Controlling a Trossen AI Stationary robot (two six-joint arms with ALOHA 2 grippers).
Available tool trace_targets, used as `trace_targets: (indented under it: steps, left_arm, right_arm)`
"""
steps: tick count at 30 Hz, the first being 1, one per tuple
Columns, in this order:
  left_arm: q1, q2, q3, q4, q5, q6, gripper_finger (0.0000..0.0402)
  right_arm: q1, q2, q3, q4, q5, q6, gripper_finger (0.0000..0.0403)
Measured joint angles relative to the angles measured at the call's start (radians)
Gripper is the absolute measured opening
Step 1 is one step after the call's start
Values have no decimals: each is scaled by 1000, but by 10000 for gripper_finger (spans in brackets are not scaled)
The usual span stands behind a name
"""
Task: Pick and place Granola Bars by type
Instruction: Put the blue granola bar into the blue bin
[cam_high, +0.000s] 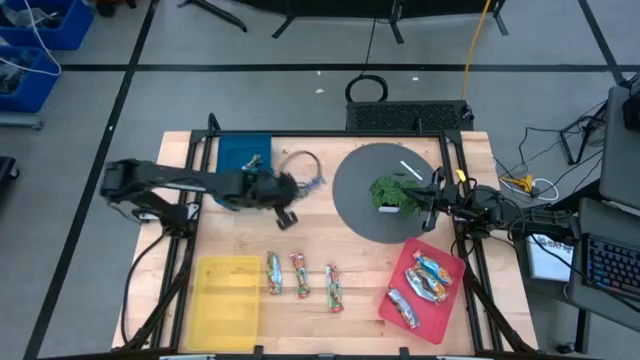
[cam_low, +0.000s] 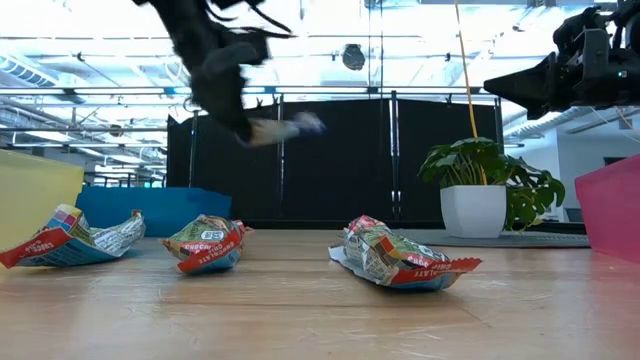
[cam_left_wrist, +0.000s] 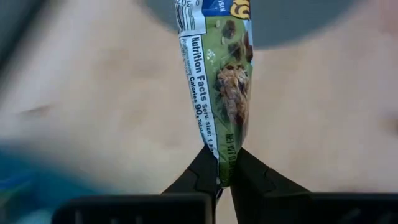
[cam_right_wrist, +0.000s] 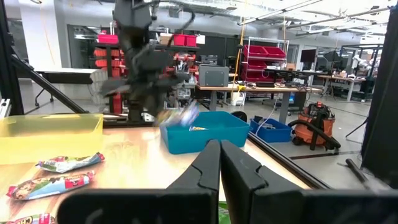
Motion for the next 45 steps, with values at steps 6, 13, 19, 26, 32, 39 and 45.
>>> trace_targets:
  steps: [6,13,19,26,32,39,45]
  left_arm:
    - [30,-164,0,-399,-309,-293,23]
    - [122,-229,-63,-614,-313,-500,22]
    - [287,-231,-208,-493,-181,-359,20]
    - [524,-231,-306,-316,-38,-132,20]
    - [676,-231,-333,-251,77,-27,20]
    - [767,-231,-371,-211,127,-4,38]
    - [770,-231,-371,-185,116,51,116]
  right_arm:
    - [0,0,0,0,0,0,6]
    - [0,0,0,0,0,0,6]
    - [0,0,0,-1,0,0,6]
    - [0,0,0,0,0,0,6]
    - [0,0,0,0,0,0,6]
    - [0,0,0,0,0,0,7]
    - [0,0,0,0,0,0,7]
